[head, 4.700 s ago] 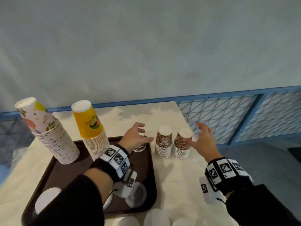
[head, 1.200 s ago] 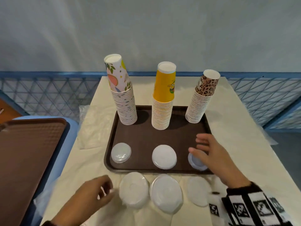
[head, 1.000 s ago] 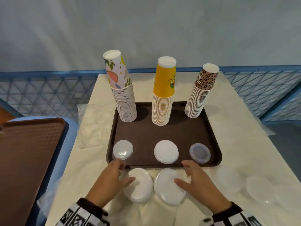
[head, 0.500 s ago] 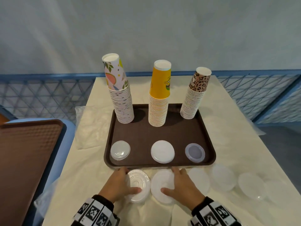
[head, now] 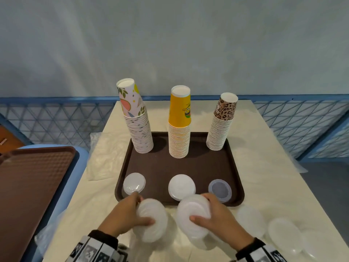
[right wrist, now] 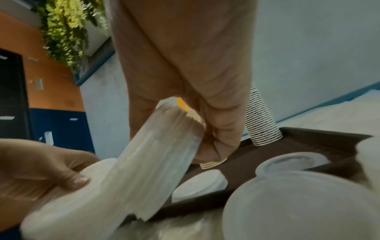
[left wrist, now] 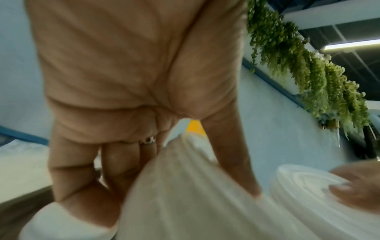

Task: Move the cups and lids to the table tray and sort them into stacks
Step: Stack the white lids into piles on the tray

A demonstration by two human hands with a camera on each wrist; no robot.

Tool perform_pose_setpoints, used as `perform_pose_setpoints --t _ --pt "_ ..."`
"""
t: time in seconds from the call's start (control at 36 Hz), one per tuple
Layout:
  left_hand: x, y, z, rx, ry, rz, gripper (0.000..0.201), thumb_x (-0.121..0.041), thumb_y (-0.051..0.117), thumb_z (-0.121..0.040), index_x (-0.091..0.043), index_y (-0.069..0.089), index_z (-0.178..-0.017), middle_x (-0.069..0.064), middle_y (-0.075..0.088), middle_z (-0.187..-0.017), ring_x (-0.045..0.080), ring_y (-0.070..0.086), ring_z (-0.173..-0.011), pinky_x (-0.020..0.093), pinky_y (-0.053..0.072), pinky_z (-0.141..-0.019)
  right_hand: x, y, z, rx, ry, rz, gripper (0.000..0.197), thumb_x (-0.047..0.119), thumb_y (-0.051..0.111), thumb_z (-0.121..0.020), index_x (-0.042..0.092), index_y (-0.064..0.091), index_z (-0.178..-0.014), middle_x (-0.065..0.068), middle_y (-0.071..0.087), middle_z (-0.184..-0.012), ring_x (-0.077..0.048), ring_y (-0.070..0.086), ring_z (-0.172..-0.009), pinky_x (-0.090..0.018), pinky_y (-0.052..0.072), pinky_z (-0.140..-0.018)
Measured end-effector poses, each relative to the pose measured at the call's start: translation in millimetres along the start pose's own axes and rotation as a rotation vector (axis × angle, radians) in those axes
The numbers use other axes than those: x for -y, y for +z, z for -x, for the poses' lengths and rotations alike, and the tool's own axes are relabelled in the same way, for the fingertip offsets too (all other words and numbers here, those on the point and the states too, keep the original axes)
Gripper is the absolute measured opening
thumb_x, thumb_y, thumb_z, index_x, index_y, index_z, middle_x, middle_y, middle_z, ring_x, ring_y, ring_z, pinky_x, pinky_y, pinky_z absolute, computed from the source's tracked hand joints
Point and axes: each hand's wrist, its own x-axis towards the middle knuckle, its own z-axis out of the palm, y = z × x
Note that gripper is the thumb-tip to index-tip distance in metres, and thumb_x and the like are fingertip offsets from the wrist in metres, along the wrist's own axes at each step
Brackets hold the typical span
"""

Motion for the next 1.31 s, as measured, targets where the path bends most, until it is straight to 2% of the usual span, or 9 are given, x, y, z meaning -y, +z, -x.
perform_pose_setpoints --t 0.17,0.31,0.42,0.5,0.75,0.83,0.97,1.14,1.31 --pt "-51 -16 -26 -0.189 0.058 0.411 0.041 -0.032 0.076 -0.074 -0.015 0.054 -0.105 0.002 0.064 -0.102 0.019 0.062 -0.095 0.026 0.051 -0.069 -7 -29 7 -0.197 0.01 -0.182 0.044 0.034 0.067 -0.082 0.029 0.042 -0.119 0.006 0.056 -0.111 -0.004 0.052 -0.091 -0.007 0.037 -0.067" --pt "-84 14 -70 -0.127 -0.029 0.515 0.039 -0.037 0.069 -0.08 -0.014 0.053 -0.107 0.005 0.061 -0.109 0.02 0.058 -0.1 0.036 0.05 -0.087 -14 -41 13 -0.264 0.094 -0.307 0.046 0.04 0.062 -0.084 0.031 0.04 -0.124 0.008 0.054 -0.109 -0.011 0.051 -0.097 -0.028 0.037 -0.085" --pt "-90 37 -93 -0.092 -0.093 0.411 0.05 -0.042 0.067 -0.08 -0.01 0.052 -0.116 0.009 0.06 -0.117 0.025 0.056 -0.107 0.042 0.048 -0.094 -17 -51 15 -0.286 0.151 -0.301 0.048 0.038 0.061 -0.085 0.025 0.038 -0.125 0.004 0.051 -0.108 -0.013 0.05 -0.096 -0.032 0.041 -0.09" --pt "-87 44 -102 -0.106 -0.114 0.303 0.053 -0.041 0.065 -0.082 -0.008 0.051 -0.121 0.01 0.057 -0.122 0.025 0.054 -0.108 0.036 0.044 -0.093 -19 -57 18 -0.289 0.189 -0.301 0.049 0.035 0.061 -0.086 0.022 0.037 -0.127 -0.001 0.05 -0.114 -0.018 0.05 -0.102 -0.039 0.043 -0.098" --pt "-78 49 -111 -0.116 -0.122 -0.036 0.051 -0.048 0.054 -0.086 -0.011 0.054 -0.12 0.013 0.051 -0.127 0.029 0.036 -0.128 0.038 0.03 -0.105 -14 -62 20 -0.313 0.153 -0.38 0.042 0.036 0.059 -0.087 0.024 0.04 -0.124 0.007 0.054 -0.108 -0.014 0.053 -0.1 -0.037 0.047 -0.095" --pt "-73 50 -112 -0.1 -0.125 0.024 0.05 -0.047 0.058 -0.084 -0.011 0.054 -0.119 0.014 0.051 -0.126 0.029 0.041 -0.124 0.037 0.035 -0.106 -7 -63 13 -0.314 0.141 -0.478 0.037 0.038 0.056 -0.088 0.026 0.044 -0.121 0.012 0.056 -0.106 -0.014 0.054 -0.104 -0.041 0.045 -0.101" --pt "-68 52 -107 -0.16 -0.105 0.149 0.051 -0.041 0.065 -0.082 -0.01 0.053 -0.121 0.011 0.058 -0.122 0.026 0.052 -0.116 0.035 0.042 -0.1 17 -71 -28 -0.261 0.147 -0.694 0.034 0.029 0.051 -0.093 0.019 0.047 -0.124 -0.003 0.056 -0.115 -0.021 0.053 -0.109 -0.046 0.047 -0.099" --pt "-66 54 -104 -0.172 -0.086 0.175 0.052 -0.043 0.064 -0.082 -0.01 0.054 -0.121 0.009 0.06 -0.121 0.024 0.053 -0.115 0.034 0.042 -0.098 48 -71 -104 -0.141 0.207 -0.704 0.042 0.025 0.05 -0.094 0.006 0.043 -0.131 -0.015 0.053 -0.13 -0.028 0.053 -0.115 -0.033 0.052 -0.072" --pt "-61 54 -106 -0.164 -0.057 0.172 0.051 -0.045 0.064 -0.081 -0.012 0.054 -0.12 0.006 0.058 -0.12 0.021 0.054 -0.113 0.03 0.042 -0.096 57 -61 -149 -0.057 0.343 -0.646 0.045 0.018 0.049 -0.094 0.004 0.036 -0.135 -0.018 0.046 -0.136 -0.032 0.05 -0.118 -0.043 0.047 -0.094"
